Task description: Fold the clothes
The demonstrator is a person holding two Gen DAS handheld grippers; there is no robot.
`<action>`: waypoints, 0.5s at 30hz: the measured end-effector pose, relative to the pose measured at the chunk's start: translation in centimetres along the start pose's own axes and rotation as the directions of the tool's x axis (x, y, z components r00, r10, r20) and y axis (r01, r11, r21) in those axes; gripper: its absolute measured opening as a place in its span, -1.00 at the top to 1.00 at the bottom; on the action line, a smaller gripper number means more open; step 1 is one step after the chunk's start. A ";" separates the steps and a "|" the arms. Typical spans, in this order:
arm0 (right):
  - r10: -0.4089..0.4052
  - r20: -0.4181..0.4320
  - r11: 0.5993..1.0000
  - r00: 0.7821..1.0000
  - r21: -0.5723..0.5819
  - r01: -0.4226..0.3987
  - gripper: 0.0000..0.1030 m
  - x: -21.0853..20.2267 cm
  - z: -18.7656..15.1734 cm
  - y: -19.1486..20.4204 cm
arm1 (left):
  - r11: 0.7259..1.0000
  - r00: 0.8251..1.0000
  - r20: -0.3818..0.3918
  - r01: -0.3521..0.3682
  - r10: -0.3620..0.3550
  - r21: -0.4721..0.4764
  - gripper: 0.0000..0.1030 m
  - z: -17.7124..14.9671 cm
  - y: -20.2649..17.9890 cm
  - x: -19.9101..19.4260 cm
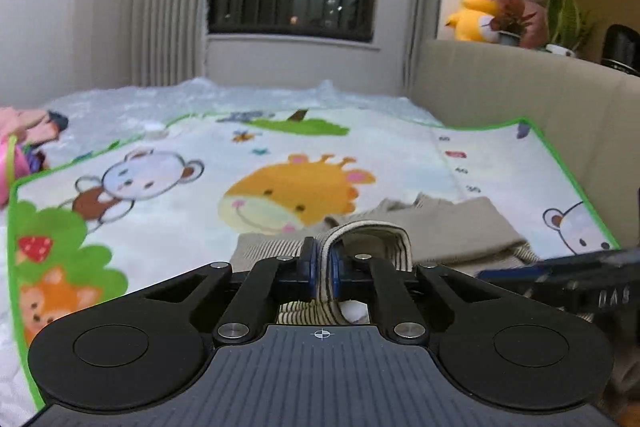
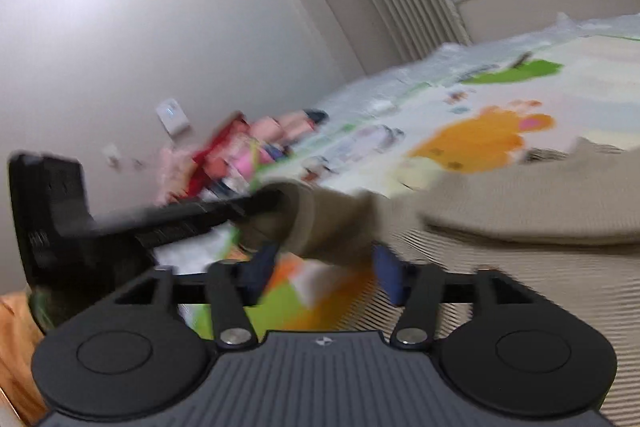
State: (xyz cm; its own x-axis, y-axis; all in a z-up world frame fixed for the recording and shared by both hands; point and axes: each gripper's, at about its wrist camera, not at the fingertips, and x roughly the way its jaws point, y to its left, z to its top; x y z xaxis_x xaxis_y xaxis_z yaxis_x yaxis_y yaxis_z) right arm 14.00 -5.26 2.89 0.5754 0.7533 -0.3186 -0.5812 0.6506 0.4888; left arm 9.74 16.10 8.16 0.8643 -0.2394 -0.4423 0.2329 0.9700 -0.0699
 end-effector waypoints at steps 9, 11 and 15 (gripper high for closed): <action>-0.170 -0.044 0.980 0.984 -0.109 0.165 0.92 5.3 3.7 -1.4 | 0.997 1.000 0.021 0.011 -0.009 -0.082 0.51 -0.1 0.7 0.0; -0.233 0.041 0.961 0.972 -0.143 0.237 0.92 3.4 6.7 -2.8 | 0.994 0.999 0.047 0.002 0.003 -0.112 -0.16 0.1 1.2 -0.4; -0.349 0.096 0.916 0.932 -0.175 0.361 0.93 0.8 8.9 -6.6 | 0.991 0.998 0.069 0.020 -0.011 -0.134 -0.54 0.3 1.7 -0.4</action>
State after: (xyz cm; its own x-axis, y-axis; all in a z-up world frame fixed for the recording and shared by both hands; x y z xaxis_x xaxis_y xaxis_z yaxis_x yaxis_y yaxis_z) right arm 23.38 -9.79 6.62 0.7941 0.4663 -0.3898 -0.4258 0.8845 0.1906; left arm 9.94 17.84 8.52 0.8902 -0.2526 -0.3791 0.1885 0.9619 -0.1983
